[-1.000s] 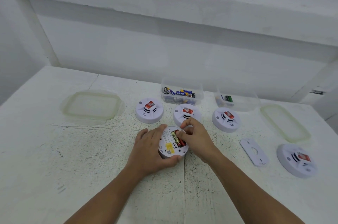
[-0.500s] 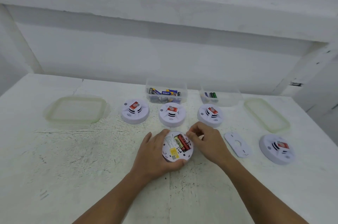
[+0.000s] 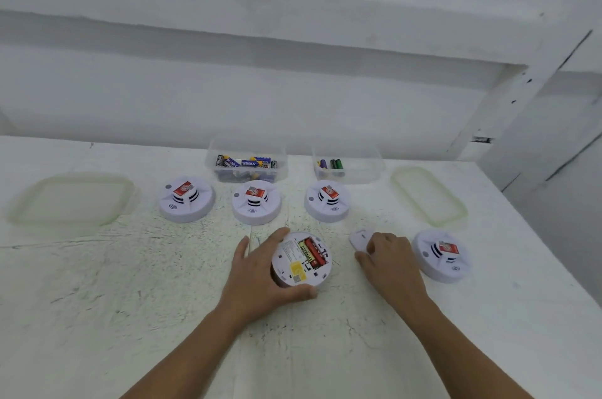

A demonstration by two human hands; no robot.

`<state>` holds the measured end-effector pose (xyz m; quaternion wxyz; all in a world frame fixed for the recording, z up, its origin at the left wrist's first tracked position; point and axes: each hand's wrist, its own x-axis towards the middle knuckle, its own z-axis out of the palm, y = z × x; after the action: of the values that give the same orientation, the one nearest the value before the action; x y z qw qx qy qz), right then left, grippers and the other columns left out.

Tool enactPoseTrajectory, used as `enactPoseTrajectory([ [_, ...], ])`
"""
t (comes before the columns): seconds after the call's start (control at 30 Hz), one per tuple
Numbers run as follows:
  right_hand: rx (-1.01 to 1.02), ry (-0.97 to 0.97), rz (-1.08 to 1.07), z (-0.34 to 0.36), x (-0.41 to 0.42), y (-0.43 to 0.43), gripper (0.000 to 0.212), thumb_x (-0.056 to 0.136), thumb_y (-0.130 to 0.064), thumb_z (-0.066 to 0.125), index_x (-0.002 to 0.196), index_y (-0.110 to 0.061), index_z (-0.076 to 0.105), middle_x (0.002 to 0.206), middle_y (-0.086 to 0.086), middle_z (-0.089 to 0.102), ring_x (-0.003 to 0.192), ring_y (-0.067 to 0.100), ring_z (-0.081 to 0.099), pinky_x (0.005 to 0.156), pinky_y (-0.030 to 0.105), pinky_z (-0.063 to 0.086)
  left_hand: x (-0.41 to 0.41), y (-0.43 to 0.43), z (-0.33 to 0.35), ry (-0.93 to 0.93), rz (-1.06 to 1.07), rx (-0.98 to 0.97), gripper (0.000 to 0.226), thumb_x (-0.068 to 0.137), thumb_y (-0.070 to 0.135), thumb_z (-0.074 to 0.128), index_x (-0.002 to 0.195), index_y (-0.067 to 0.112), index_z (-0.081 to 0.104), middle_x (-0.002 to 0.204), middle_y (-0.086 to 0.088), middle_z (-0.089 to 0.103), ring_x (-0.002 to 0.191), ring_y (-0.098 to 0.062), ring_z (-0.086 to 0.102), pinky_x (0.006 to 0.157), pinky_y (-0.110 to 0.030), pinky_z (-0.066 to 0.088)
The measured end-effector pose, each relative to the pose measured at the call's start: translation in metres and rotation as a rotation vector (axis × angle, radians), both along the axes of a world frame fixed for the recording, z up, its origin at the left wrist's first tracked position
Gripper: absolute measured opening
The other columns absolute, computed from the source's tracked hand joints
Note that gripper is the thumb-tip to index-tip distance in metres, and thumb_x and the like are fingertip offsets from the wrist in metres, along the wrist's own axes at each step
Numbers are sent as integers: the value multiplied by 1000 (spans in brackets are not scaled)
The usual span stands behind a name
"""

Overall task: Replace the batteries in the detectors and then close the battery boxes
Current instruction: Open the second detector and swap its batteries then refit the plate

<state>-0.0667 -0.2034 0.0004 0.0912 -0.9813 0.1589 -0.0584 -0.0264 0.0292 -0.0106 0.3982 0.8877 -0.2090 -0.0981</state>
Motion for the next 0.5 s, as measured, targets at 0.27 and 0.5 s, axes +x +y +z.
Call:
enactPoseTrajectory([
  [0.27,502,-3,-67,9,-3,-23,13,75,-24,74,77,-14,67,97,-10,56,90,9,52,72,26,36,-2,3,10,181,12,-42,125,36,56,88,143,43,25,120,46,27,134,0,5,119,-40,9],
  [0.5,1043,109,80,34,9,-13,13,75,-15,78,75,-3,72,103,-13,68,102,-3,60,81,22,42,-4,8,-1,124,68,-165,94,30,58,86,114,63,44,116,21,59,106,7,53,92,-24,46],
])
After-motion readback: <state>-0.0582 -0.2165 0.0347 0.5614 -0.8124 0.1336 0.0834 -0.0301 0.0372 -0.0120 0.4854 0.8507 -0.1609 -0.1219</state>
